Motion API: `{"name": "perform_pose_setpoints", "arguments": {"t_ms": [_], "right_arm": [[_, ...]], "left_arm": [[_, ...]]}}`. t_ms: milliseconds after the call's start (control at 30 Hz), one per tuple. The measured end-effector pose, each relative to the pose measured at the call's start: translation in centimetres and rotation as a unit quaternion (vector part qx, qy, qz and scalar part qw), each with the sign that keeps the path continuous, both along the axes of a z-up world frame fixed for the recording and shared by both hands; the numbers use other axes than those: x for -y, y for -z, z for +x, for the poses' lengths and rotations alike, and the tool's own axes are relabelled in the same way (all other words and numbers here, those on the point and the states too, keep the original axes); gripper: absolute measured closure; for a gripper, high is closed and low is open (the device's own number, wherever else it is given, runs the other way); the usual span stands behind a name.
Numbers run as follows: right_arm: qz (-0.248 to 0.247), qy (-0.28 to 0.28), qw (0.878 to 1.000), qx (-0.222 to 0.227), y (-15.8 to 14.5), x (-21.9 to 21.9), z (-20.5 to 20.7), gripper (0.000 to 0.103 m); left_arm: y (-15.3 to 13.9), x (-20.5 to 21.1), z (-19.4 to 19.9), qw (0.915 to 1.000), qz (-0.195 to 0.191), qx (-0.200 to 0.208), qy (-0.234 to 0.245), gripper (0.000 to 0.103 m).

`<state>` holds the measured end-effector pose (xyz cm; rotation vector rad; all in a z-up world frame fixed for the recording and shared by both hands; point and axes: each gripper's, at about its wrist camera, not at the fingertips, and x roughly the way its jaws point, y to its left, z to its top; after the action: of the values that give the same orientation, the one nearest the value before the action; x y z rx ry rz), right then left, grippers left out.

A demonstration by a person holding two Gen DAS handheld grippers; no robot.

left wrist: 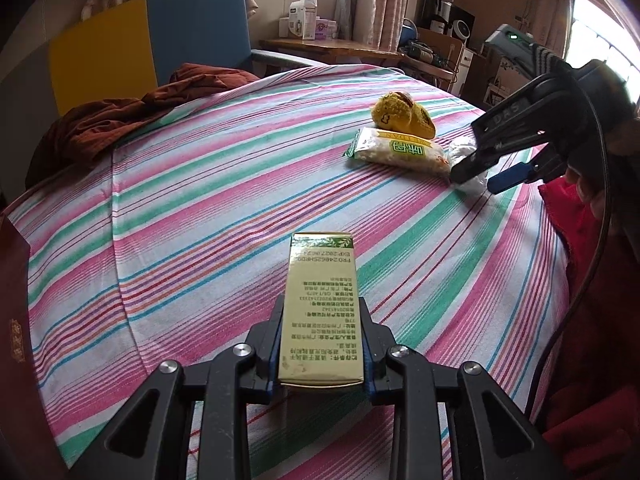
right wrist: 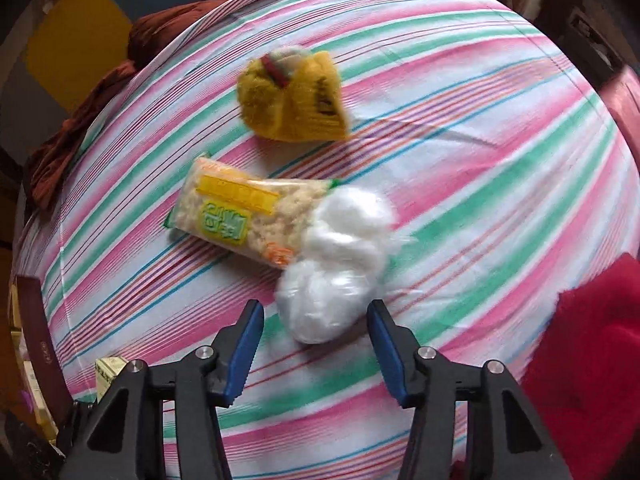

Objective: Organize objects
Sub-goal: 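Grasp the white plastic-wrapped item with the right tool while the left tool holds the box, then carry the box and wrapped item into the gold tray and open both tools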

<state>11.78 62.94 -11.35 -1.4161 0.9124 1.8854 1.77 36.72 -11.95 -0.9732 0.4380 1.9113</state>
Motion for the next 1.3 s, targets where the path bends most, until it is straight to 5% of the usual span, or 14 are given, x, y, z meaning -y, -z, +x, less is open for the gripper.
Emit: {"name": "perform_pose_setpoints", "arguments": {"t_ms": [300, 367, 400, 600, 1000, 1300], "right_arm": [[-0.028, 0.073, 0.995, -0.054, 0.9, -3.1, 1.5, 0.042], [-0.018, 0.067, 0.996, -0.06, 0.6, -3.1, 1.5, 0.05], [-0.017, 0.064, 0.996, -0.064, 0.5, -3.0, 1.5, 0.064], [0.012, 0.036, 0.997, -0.071, -1.8, -1.3, 2.2, 0.067], [0.022, -0.11, 0.978, -0.176, -8.0, 10.4, -0.4, 0.067], [0.018, -0.216, 0.95, -0.225, -10.3, 21.2, -6.0, 0.067]], "left_arm": [[-0.2, 0.8, 0.0, 1.0, 0.002, 0.006, -0.004, 0.073], [-0.2, 1.0, 0.1, 1.0, 0.002, 0.006, -0.005, 0.073], [-0.3, 1.1, 0.1, 1.0, 0.002, 0.006, -0.005, 0.073], [-0.7, 2.2, 0.1, 0.9998, -0.002, 0.009, -0.018, 0.073], [-5.6, 7.7, -0.4, 0.9965, 0.026, -0.017, -0.078, 0.073], [-9.8, 15.6, -2.8, 0.9802, 0.035, -0.066, -0.184, 0.073]]}}
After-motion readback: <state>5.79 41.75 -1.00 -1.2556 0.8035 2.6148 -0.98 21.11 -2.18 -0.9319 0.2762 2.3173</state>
